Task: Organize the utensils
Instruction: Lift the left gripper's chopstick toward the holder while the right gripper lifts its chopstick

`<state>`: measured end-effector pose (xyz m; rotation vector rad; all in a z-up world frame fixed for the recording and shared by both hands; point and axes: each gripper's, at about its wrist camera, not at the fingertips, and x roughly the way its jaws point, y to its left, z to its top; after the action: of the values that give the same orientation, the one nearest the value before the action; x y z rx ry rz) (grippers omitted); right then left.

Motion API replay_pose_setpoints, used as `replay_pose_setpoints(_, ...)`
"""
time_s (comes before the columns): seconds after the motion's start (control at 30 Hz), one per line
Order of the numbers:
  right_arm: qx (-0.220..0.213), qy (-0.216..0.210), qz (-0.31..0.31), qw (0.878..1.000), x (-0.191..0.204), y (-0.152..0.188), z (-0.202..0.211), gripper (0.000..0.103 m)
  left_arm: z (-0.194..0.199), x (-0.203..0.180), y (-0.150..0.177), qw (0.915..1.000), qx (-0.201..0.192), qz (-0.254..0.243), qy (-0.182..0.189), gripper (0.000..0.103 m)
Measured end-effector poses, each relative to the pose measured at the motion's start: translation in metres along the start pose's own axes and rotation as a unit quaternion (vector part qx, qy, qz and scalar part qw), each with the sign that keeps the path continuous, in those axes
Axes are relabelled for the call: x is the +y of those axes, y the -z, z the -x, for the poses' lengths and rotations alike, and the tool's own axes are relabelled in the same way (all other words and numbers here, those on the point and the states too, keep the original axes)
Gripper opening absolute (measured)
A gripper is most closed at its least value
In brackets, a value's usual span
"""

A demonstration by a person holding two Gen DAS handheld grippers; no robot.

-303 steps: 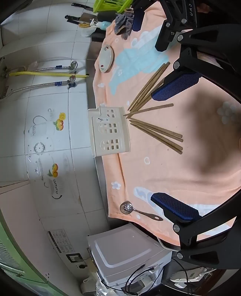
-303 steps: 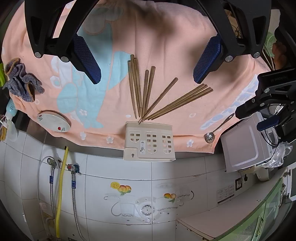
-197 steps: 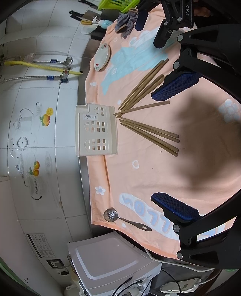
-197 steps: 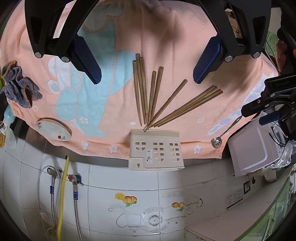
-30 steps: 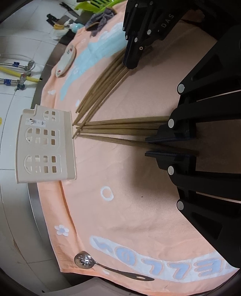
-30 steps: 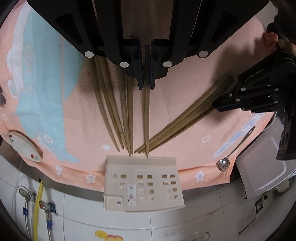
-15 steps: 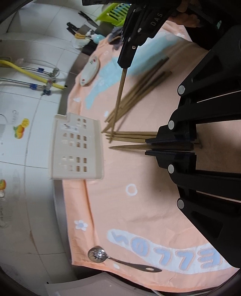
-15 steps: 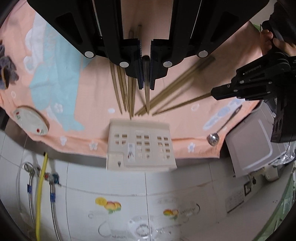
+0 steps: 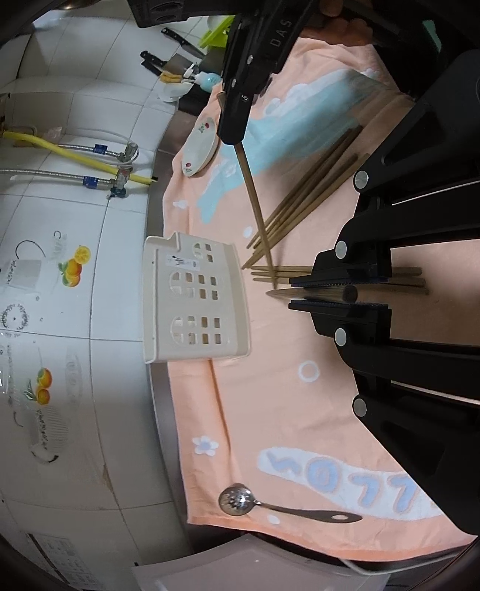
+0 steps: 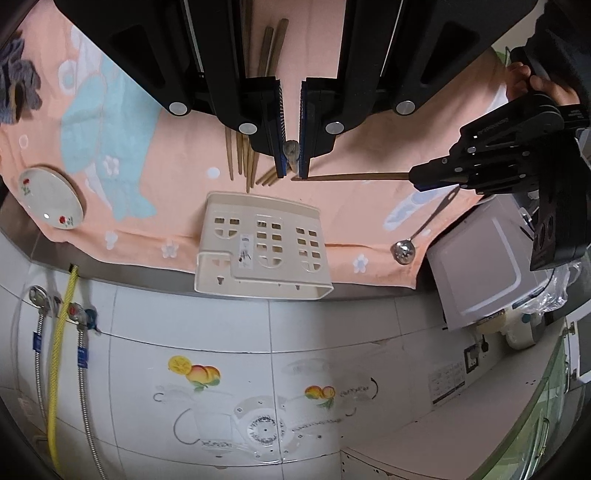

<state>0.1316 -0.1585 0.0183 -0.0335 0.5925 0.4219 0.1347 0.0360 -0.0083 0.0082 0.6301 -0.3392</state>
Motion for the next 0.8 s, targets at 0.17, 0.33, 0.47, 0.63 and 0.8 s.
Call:
replay_pose_setpoints(0.17,-0.001,-0.020,0.000,1.000,-0.010,-0.024,0.007,0.006,0.003,0.001,-0.018,1.0000,-0.009,-0.004,0.003,0.005)
replay_pose_setpoints(0.33,-0.002,-0.032,0.004,0.999,-0.022,-0.053,0.018,0.006,0.009,-0.003,-0.041,0.9996,-0.022,-0.016,0.008,0.005)
replay_pose_setpoints(0.47,-0.014,-0.025,0.010,1.000,-0.033,-0.079,0.032,0.006,0.012,-0.007,-0.061,0.9990,-0.032,-0.029,0.008,0.005)
replay_pose_setpoints(0.63,-0.034,-0.017,0.017,0.999,-0.049,-0.115,0.051,0.006,0.025,-0.010,-0.093,0.9971,-0.061,-0.044,0.004,0.005)
replay_pose_setpoints(0.8,-0.059,0.011,0.025,0.998,-0.063,-0.145,0.060,0.006,0.040,-0.016,-0.136,0.9926,-0.105,-0.060,-0.003,0.005)
